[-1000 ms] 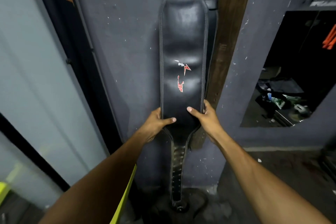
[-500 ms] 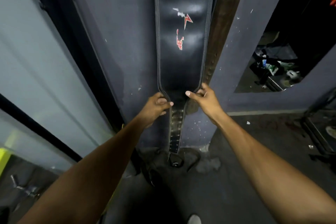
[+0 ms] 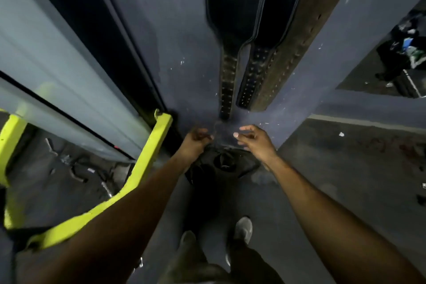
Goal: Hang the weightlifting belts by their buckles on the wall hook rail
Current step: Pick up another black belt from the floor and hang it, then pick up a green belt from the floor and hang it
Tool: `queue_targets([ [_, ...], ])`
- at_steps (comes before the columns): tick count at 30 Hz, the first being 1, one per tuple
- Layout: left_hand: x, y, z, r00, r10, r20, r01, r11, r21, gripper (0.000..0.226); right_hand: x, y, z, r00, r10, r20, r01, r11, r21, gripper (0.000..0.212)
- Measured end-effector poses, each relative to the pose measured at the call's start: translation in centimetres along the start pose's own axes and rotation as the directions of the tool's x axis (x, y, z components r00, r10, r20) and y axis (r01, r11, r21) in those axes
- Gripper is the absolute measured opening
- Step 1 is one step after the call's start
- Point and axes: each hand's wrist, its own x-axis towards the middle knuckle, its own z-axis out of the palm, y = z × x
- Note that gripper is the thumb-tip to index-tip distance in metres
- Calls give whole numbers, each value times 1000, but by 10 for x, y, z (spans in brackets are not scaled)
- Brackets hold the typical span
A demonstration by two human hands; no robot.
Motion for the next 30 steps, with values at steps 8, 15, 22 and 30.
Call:
queue_targets([
  [8, 19, -66, -5, 991, -129, -45, 130, 991, 22, 14, 64, 51, 20, 985, 126, 118, -123, 992, -33, 29],
  [15, 85, -147, -23, 953, -296, -68, 298, 955, 17, 16, 133, 138, 66, 960, 252, 121, -248, 968, -49, 29],
  [22, 186, -263, -21, 892, -447, -73, 451, 890, 65, 39, 210, 270, 120, 926, 363, 98, -357, 931, -76, 18],
  [30, 312, -408, -5, 857, -507, -95, 512, 858, 37, 18, 303, 426, 204, 912, 384, 144, -364, 920, -144, 35],
])
